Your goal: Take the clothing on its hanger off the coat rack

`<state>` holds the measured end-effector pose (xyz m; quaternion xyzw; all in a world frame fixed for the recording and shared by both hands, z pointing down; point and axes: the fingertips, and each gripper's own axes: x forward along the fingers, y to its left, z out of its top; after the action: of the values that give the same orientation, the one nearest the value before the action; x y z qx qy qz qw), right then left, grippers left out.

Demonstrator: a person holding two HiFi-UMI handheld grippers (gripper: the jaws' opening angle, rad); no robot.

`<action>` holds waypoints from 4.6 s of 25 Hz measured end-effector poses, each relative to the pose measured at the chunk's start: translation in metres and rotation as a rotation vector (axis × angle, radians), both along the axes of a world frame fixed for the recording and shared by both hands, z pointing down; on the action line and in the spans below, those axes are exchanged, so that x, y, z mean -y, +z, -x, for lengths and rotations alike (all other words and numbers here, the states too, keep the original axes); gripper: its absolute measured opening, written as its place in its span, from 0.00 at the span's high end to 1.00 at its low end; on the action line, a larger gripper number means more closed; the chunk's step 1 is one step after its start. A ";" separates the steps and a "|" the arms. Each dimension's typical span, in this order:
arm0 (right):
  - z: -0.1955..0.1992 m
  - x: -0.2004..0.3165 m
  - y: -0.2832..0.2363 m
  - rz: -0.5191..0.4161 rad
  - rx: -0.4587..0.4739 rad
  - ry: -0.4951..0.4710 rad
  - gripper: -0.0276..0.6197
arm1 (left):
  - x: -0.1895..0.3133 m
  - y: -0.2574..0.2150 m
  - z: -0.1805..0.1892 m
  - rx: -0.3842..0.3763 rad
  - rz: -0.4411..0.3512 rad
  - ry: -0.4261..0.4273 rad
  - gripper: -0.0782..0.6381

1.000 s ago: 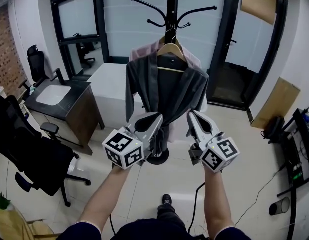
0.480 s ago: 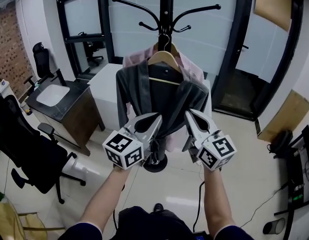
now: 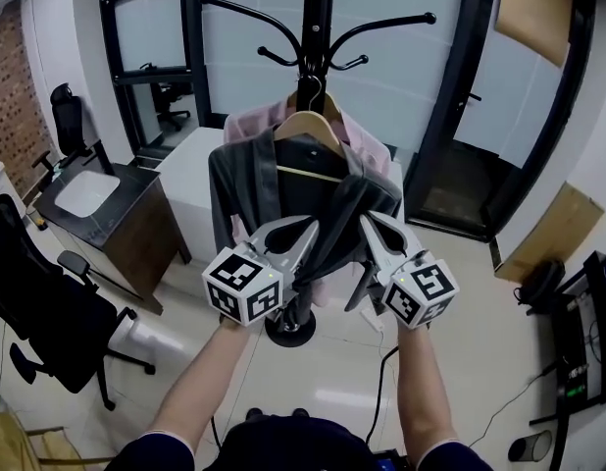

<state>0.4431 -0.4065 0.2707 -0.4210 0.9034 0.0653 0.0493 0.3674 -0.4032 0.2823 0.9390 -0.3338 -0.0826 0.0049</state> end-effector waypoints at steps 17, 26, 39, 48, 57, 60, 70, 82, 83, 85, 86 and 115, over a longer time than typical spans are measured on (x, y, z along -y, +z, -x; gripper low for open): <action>-0.021 0.063 0.005 -0.004 -0.185 0.136 0.67 | 0.028 0.002 -0.017 0.022 -0.004 0.044 0.87; -0.019 0.120 -0.001 0.004 -0.410 0.124 0.50 | 0.036 0.005 -0.014 0.038 -0.002 0.034 0.87; 0.000 0.174 0.017 0.035 -0.692 0.112 0.74 | 0.050 0.017 0.014 0.028 0.026 -0.032 0.87; 0.001 0.172 0.023 -0.050 -0.734 0.161 0.80 | 0.053 0.024 0.026 0.039 0.041 -0.061 0.87; 0.000 0.155 0.000 -0.120 -0.697 0.182 0.81 | 0.052 0.025 0.030 0.039 0.043 -0.060 0.87; -0.003 0.149 -0.005 -0.141 -0.705 0.196 0.81 | 0.050 0.024 0.031 0.039 0.041 -0.059 0.87; -0.015 0.111 -0.034 -0.188 -0.643 0.206 0.81 | 0.036 0.018 0.030 0.026 0.035 -0.058 0.87; 0.038 0.069 -0.036 -0.226 -0.572 0.010 0.81 | 0.010 -0.006 0.076 -0.009 -0.010 -0.224 0.87; 0.046 0.067 -0.034 -0.226 -0.562 -0.014 0.81 | 0.006 -0.004 0.083 -0.012 -0.008 -0.248 0.87; 0.062 0.065 -0.028 -0.229 -0.546 -0.061 0.81 | -0.002 -0.001 0.097 -0.012 0.000 -0.296 0.87; 0.070 0.063 -0.024 -0.230 -0.540 -0.078 0.81 | -0.007 0.003 0.104 -0.010 0.008 -0.318 0.87; 0.514 -0.059 -0.018 -0.343 -0.450 -0.464 0.81 | -0.201 0.016 0.527 0.008 0.036 -0.866 0.87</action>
<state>-0.0710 -0.3472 0.2526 -0.1653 0.9390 0.2939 -0.0672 -0.1600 -0.2021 0.2981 0.7124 -0.6983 -0.0678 -0.0152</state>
